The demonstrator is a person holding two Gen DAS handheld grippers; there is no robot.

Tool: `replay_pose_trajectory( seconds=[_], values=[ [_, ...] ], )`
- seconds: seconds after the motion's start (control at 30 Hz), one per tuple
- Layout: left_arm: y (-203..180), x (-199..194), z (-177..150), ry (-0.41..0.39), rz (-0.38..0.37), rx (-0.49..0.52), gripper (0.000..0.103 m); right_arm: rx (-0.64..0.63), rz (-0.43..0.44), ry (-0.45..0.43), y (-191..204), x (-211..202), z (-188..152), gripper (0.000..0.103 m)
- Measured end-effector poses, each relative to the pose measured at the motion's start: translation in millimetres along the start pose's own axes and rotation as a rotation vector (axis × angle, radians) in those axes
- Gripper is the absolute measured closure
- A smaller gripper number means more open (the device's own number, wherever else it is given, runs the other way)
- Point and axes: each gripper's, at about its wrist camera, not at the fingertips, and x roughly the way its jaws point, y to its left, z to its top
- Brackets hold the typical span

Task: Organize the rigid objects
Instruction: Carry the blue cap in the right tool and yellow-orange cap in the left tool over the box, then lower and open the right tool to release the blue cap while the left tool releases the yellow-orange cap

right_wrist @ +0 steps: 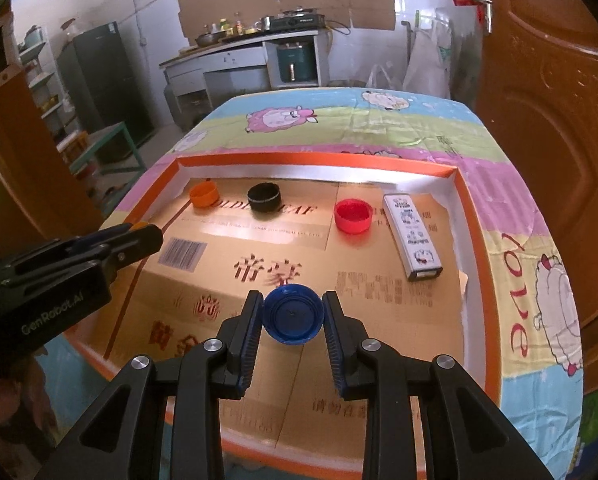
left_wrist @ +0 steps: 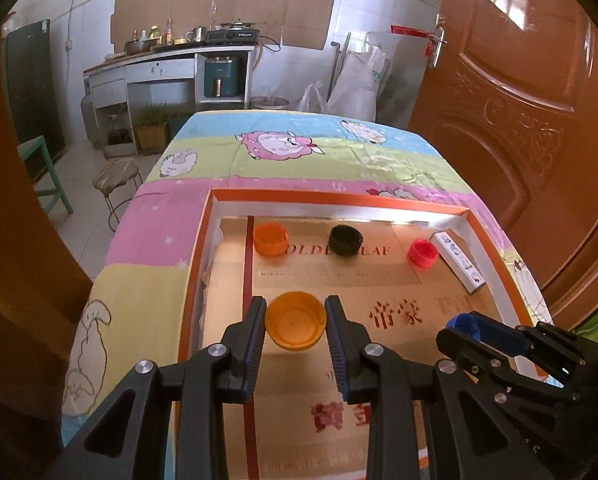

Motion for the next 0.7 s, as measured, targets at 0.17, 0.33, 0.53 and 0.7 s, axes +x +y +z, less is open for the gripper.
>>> replay_pose_trajectory(
  seconds=[0.17, 0.33, 0.53, 0.7],
  values=[
    [2, 6, 11, -0.002, 0.000, -0.004, 0.073, -0.014, 0.004, -0.012, 1, 6, 12, 0.072],
    [2, 15, 19, 0.003, 0.015, 0.008, 0.073, -0.032, 0.010, -0.013, 3, 12, 24, 0.072],
    [1, 27, 24, 0.022, 0.022, 0.018, 0.073, -0.050, 0.017, -0.009, 5, 22, 35, 0.072],
    [1, 36, 27, 0.040, 0.023, 0.018, 0.073, -0.046, 0.025, -0.004, 3, 30, 43, 0.072]
  ],
)
